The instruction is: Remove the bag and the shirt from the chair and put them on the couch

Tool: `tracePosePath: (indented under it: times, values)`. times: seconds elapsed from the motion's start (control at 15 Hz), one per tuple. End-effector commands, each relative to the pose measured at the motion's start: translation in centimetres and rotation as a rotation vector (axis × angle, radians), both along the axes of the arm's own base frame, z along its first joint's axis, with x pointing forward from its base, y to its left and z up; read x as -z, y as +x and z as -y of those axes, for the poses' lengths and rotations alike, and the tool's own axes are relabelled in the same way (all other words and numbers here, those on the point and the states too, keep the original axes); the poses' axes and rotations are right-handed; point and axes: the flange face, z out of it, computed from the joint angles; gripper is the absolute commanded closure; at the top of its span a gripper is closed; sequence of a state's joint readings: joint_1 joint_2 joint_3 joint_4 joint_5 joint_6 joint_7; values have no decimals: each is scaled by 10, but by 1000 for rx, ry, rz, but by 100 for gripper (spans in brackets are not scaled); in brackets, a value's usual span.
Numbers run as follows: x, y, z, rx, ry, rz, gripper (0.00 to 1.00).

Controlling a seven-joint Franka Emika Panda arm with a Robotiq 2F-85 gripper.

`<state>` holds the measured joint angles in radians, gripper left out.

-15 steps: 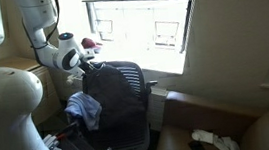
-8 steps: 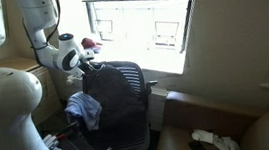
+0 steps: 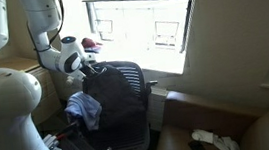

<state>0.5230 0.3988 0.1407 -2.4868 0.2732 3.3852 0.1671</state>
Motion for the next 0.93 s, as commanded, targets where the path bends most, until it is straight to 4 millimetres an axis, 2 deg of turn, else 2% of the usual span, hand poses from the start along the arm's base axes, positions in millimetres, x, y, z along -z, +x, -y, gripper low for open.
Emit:
tracePosePath:
  times: [0.0,0.53,0.67,0.87]
  values:
    - [-3,-1,-3,-10,10,21,40]
    - [-5,3,5,-64,-61,100,96]
    - [-4,4,8,-70,-82,113,100]
    - [-8,5,6,-65,-76,63,99]
